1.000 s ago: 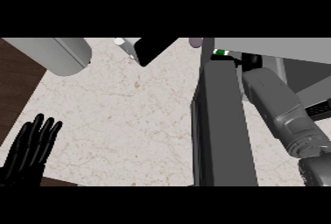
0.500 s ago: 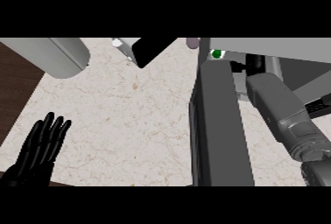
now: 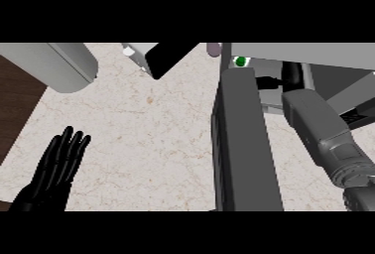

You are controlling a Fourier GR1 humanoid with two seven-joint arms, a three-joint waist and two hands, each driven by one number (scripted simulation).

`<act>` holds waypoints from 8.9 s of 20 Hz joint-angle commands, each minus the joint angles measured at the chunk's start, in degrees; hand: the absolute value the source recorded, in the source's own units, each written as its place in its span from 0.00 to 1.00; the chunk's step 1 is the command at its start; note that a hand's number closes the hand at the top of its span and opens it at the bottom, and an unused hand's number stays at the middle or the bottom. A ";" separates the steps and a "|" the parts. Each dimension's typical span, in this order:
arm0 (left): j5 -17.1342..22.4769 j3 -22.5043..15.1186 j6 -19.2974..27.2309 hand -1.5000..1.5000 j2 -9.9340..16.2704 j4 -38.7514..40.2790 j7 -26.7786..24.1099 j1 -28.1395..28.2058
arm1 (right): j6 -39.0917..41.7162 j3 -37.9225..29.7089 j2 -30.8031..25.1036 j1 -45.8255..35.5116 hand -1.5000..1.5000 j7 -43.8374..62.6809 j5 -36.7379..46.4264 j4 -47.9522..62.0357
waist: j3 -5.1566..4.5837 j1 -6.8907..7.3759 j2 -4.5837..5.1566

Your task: Pick up the milk, place it into the microwave and close the microwave

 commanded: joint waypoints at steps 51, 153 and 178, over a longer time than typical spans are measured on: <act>-10.39 -35.73 9.43 1.00 -0.10 51.04 -5.40 -28.36 | 31.65 5.75 0.86 56.99 0.00 -4.74 -8.43 -56.74 | -0.56 -10.99 -3.92; 55.24 -40.42 47.93 1.00 -0.12 79.81 -32.44 -71.93 | 59.46 3.99 -22.78 50.65 0.00 31.95 -54.98 -93.28 | -0.43 -28.22 2.21; 57.29 -45.36 52.30 1.00 -0.12 86.16 -30.91 -72.32 | 63.61 4.67 -26.04 49.90 0.00 34.01 -62.79 -93.93 | -0.18 -26.50 1.90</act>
